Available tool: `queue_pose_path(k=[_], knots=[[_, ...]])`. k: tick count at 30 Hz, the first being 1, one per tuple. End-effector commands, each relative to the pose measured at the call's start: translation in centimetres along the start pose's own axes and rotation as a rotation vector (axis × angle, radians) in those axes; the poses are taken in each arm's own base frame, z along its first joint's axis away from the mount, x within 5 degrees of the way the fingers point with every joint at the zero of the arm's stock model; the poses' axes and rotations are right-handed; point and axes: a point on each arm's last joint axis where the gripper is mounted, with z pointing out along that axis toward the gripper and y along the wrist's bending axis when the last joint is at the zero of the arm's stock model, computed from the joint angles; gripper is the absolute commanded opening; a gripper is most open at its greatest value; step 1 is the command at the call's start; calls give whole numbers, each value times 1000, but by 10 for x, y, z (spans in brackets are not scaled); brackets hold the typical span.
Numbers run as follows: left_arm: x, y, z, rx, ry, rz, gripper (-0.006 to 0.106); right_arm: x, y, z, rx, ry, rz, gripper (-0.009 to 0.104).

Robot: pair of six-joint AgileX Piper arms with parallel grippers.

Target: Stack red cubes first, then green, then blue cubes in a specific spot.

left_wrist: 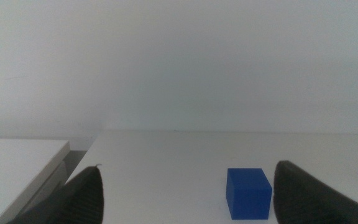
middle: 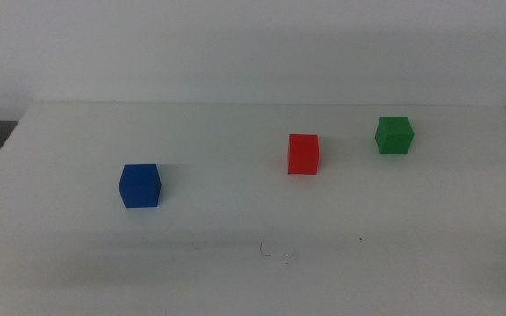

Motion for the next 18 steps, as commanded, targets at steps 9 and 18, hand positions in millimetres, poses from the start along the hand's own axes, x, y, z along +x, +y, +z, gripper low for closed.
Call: queue_pose_path(k=[9, 18], knots=[[-2, 0, 0, -1, -21, 17, 94, 0, 0, 0, 1, -10, 19, 87], [-2, 0, 0, -2, -21, 41, 94, 0, 0, 0, 1, -10, 11, 87]])
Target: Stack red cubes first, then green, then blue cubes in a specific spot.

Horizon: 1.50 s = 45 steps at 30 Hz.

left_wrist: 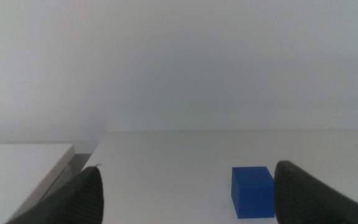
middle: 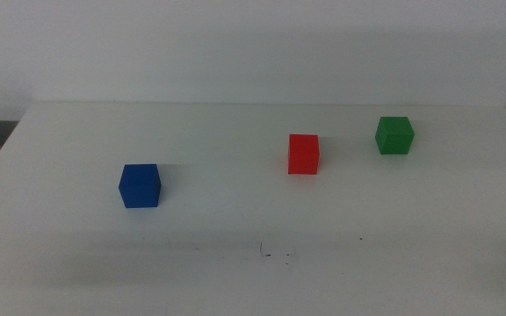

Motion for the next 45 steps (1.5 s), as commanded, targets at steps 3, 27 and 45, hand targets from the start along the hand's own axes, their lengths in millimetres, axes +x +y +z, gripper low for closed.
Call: queue_pose_path(k=[3, 27, 45], knots=[[-2, 0, 0, 0, -21, 4, 94, -4, 0, 0, -5, -52, -14, 87], [-2, 0, 0, 0, -21, 2, 94, -111, 16, 105, 16, 771, 193, 87], [-2, 0, 0, 0, -21, 2, 94, -126, 144, 264, -138, 971, -81, 87]])
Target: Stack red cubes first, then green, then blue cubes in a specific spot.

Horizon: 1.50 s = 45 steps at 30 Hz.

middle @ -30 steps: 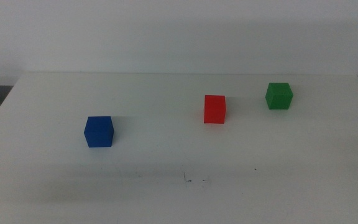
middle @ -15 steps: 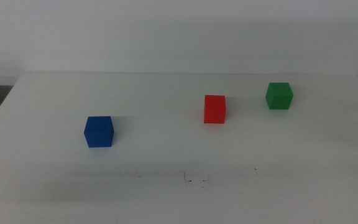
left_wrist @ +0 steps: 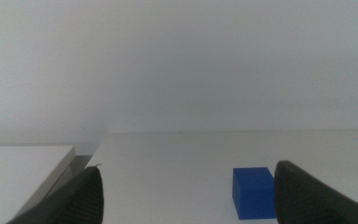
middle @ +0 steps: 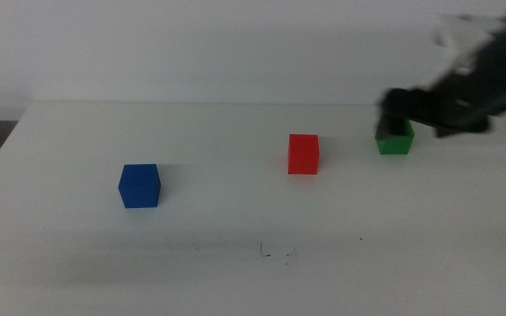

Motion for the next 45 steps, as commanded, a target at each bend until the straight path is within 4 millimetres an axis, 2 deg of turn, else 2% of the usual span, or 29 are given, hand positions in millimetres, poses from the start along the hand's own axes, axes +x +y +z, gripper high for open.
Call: queue_pose_path(k=[1, 3, 9, 13, 18, 24, 34, 41, 45], knots=[[-1, 0, 0, 1, -18, -2, 94, -18, 21, 11, 34, -2, -7, 87], [-1, 0, 0, 1, -18, -2, 94, -32, 41, 25, 18, -6, -13, 87], [-1, 0, 0, 1, -18, -2, 94, -56, 90, 75, 4, -11, -104, 87], [-2, 0, 0, 0, -20, -2, 94, -70, 102, 99, 15, -36, -104, 87], [-2, 0, 0, 0, -20, -2, 94, -79, 105, 130, 65, -55, -85, 87], [-2, 0, 0, 0, -20, -2, 94, -72, 104, 158, 89, -18, -74, 87], [-2, 0, 0, 0, -22, -2, 94, -66, 105, 187, 93, -26, -43, 84], [-2, 0, 0, 0, -22, 2, 94, -62, 104, 201, 96, -18, -33, 69], [-3, 0, 0, 0, -35, 2, 94, -64, 104, 201, 82, -42, 42, 43]])
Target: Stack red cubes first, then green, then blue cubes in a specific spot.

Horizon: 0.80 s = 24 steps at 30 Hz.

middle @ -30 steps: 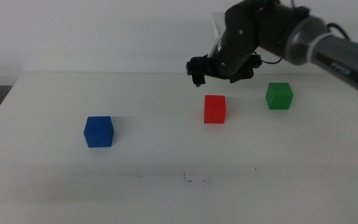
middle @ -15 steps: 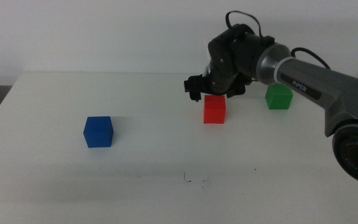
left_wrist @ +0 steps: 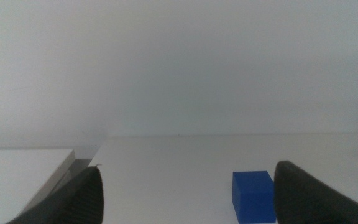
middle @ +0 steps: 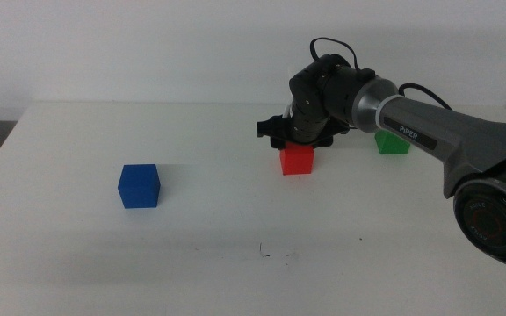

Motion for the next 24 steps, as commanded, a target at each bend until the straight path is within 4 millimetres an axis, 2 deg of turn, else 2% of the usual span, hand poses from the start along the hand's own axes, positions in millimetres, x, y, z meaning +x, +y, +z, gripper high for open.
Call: queue_pose_path(k=[1, 4, 5, 6, 8, 11, 13, 16, 20, 24], knots=[[-2, 0, 0, 0, -25, 2, 94, -6, -3, -4, -1, -32, 33, 34], [-2, 0, 0, 0, -25, 2, 94, -7, -7, -4, 16, -19, 9, 7], [-2, 0, 0, 0, -28, 2, 94, -7, -9, -7, 30, -14, 1, 0], [-2, 0, 0, 0, -28, 2, 94, -8, -11, -12, 50, -13, -2, -3], [-2, 0, 0, 0, -28, 2, 94, -10, -14, -28, 90, -23, -6, -2], [-2, 0, 0, 0, -27, 0, 94, -7, -14, -65, 134, -69, -26, -2], [-2, 0, 0, 0, -27, 0, 94, 8, -12, -91, 113, -92, -21, -2], [-3, 0, 0, 0, -36, -1, 94, 44, -12, -116, 64, -103, -15, -2], [-3, 0, 0, 0, -36, -1, 94, 81, -5, -138, -20, -123, 35, -2], [-3, 0, 0, 0, -36, -1, 94, 105, 12, -137, -8, -71, 21, -2]])
